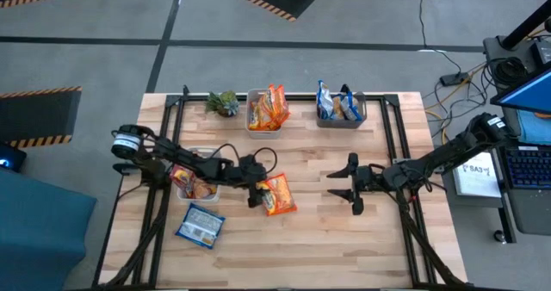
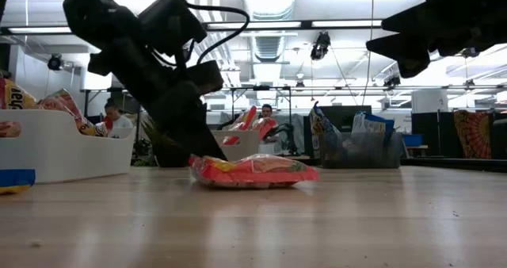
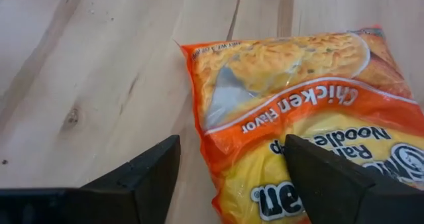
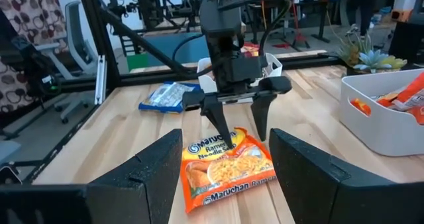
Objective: Sort Maruchan noodles
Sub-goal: Put the orange noodle pack into the gray bin, then put the blue noodle pack into the black bin
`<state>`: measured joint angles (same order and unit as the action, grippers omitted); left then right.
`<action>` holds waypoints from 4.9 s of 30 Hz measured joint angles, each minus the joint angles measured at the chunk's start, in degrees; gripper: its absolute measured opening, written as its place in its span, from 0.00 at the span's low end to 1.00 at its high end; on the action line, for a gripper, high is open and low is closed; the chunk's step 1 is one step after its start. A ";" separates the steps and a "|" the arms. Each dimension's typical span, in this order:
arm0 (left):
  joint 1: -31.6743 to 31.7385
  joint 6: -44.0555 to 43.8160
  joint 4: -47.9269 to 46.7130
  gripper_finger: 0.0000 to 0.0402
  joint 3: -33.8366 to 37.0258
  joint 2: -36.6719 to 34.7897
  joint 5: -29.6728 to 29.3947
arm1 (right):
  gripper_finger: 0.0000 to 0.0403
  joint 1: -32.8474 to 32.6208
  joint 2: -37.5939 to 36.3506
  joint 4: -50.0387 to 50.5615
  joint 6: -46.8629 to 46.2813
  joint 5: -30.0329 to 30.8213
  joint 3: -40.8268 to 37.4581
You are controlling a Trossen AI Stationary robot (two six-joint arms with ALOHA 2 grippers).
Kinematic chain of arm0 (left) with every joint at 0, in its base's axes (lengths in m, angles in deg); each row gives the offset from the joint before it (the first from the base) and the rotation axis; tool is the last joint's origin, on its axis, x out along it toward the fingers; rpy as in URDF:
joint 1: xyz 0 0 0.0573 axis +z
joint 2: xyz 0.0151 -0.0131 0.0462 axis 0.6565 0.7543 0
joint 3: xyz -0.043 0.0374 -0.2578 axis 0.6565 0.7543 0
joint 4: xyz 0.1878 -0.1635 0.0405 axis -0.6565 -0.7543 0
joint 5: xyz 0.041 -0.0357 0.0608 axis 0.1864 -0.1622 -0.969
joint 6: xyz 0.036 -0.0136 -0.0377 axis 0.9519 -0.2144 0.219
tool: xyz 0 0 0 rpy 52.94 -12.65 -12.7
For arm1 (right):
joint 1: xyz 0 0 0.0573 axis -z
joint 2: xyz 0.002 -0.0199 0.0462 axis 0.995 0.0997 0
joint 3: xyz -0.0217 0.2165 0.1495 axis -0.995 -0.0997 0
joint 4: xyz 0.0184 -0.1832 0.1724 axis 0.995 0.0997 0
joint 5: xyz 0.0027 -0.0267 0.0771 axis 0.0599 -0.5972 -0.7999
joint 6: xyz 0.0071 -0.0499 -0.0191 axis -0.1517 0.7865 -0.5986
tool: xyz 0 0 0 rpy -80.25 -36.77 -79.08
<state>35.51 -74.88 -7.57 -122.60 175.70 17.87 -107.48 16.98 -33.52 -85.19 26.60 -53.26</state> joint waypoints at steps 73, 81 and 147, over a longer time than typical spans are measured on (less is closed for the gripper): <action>28.16 18.70 -27.88 0.10 -27.18 4.07 -43.64 | 0.53 0.00 0.04 3.81 -3.80 0.15 0.12; 26.34 17.94 -29.28 0.18 -29.77 5.68 -38.74 | 0.53 0.00 0.04 4.35 -4.90 0.15 0.11; 1.05 17.61 -13.41 0.47 -21.01 -0.82 -19.18 | 0.53 5.37 -10.88 -4.34 -4.81 3.10 -9.94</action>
<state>36.56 -57.26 -20.99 -143.62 174.87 -1.32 -102.11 6.10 -37.86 -90.00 29.70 -63.20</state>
